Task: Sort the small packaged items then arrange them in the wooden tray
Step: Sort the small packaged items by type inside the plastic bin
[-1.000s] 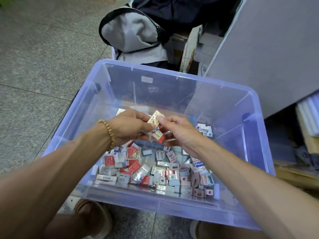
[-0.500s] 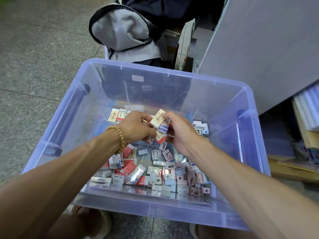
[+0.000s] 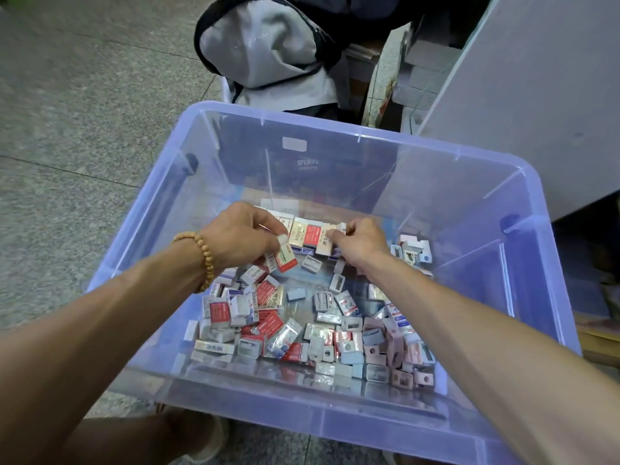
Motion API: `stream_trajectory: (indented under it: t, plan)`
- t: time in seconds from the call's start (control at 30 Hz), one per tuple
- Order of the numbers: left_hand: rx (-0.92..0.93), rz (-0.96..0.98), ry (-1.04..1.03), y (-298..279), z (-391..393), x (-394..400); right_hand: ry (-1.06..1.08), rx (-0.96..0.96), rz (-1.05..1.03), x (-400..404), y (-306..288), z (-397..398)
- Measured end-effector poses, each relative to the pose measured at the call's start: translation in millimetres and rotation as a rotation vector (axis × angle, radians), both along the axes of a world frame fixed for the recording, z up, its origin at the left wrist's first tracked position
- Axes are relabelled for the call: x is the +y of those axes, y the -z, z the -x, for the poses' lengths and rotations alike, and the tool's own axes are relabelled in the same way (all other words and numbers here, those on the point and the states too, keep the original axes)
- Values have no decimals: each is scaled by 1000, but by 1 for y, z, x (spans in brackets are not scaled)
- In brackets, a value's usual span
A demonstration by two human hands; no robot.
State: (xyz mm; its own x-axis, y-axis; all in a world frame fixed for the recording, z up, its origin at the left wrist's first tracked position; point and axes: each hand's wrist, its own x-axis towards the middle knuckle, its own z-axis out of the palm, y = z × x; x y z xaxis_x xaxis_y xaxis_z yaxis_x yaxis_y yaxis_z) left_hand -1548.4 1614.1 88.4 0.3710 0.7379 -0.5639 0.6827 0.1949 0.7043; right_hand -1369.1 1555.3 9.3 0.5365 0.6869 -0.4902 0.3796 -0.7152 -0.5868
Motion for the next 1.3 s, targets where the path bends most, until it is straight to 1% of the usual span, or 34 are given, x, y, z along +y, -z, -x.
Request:
stream_trajectory:
  t: [0.13,0.23,0.37,0.5,0.57,0.6,0.63,0.7,0.73,0.8,0.9,1.03,1.1,1.13,1.17,1.23,1.27,1.3]
  plan:
    - [-8,-17,4,-1,7,5,0,-150,9,3,12,2]
    - [-14,-14,7,-2,8,9,42,-212,-1,2,14,0]
    - [-33,-29,10,-4,6,11,138,-183,-60,-4,16,-6]
    - [-51,-31,0,-4,7,13,177,-60,-108,-13,16,-14]
    - [-48,-18,-16,-3,9,15,104,-74,-135,-20,8,-15]
    - [-47,-5,-25,-3,10,15,21,-117,-157,-24,5,-15]
    - [-53,12,-39,-3,10,15,-93,-177,-169,-27,3,-12]
    - [-78,46,-71,-2,9,15,-342,-319,-118,-31,0,-4]
    - [-87,54,-83,-1,9,15,-414,-382,-90,-30,2,-1]
    - [-88,58,-88,0,8,13,-426,-434,-106,-26,5,2]
    - [-103,82,-86,2,8,10,-396,-451,-159,-19,11,1]
    - [-142,134,-111,2,5,8,-429,-468,-113,-19,6,0]
    - [-168,140,-107,-1,-1,6,-396,-493,-133,-21,-3,0]
    - [-184,144,-107,-3,-4,4,-329,-433,-177,-21,-10,0]
    - [-201,151,-106,-4,-8,3,-224,-279,-223,-21,-20,0]
    - [-248,177,-114,-6,-15,-1,-53,221,-266,-21,-43,1]
    - [-283,198,-122,-7,-19,-3,-48,420,-249,-23,-51,2]
    - [-324,224,-132,-7,-24,-5,-83,548,-226,-27,-57,3]
